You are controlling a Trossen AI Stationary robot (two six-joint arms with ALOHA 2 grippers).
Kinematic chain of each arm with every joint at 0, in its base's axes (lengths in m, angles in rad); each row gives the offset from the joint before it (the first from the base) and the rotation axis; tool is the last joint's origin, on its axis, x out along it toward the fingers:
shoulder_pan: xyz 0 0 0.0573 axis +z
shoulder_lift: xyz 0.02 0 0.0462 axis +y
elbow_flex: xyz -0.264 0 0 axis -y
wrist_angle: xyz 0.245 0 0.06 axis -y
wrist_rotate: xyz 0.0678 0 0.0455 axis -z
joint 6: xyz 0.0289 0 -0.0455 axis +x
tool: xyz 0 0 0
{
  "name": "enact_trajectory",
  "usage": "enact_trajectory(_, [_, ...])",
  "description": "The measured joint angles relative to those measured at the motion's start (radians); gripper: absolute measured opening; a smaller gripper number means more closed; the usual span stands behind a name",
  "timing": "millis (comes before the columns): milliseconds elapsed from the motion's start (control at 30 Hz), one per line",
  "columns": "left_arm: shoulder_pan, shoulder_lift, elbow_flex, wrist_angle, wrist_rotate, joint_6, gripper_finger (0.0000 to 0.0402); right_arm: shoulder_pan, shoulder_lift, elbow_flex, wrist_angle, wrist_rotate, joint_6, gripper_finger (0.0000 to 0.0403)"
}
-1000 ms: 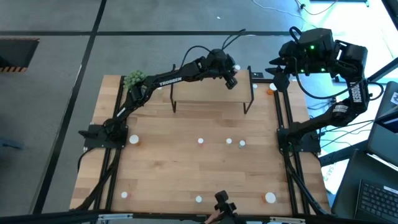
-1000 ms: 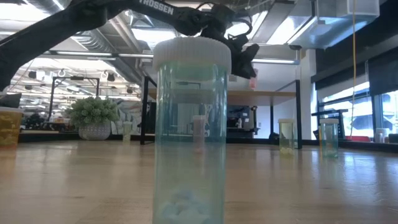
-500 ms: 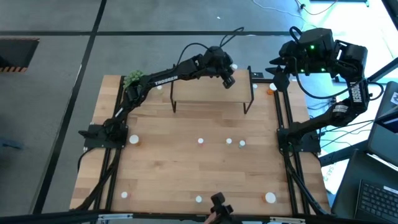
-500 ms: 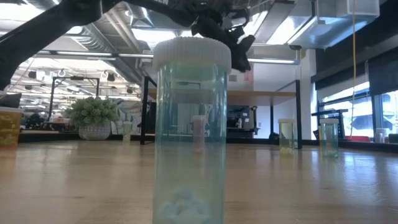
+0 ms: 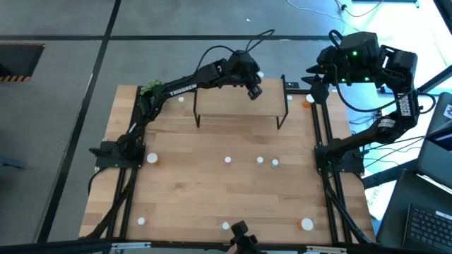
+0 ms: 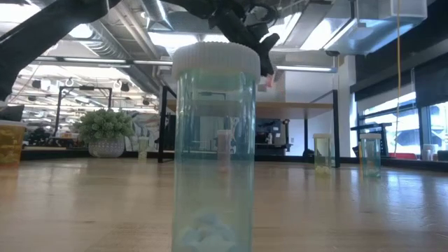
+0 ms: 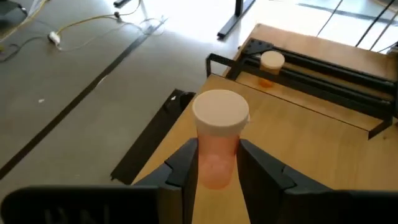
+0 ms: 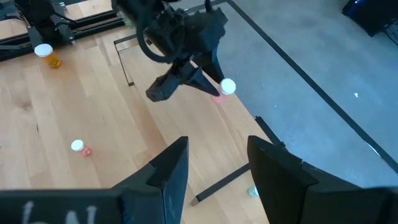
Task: Pick and place medicine bottles onto shelf by color
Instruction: Put the top right pink pill bottle on the shelf
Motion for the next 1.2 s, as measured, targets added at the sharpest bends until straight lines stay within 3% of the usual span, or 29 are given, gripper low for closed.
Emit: enact_trajectory(1200, [0.008,-0.065,0.000,-0.183,-0.065,0.000,0.0096,0.000,0.000,0.000,0.000,-0.001,0.000,0.0168])
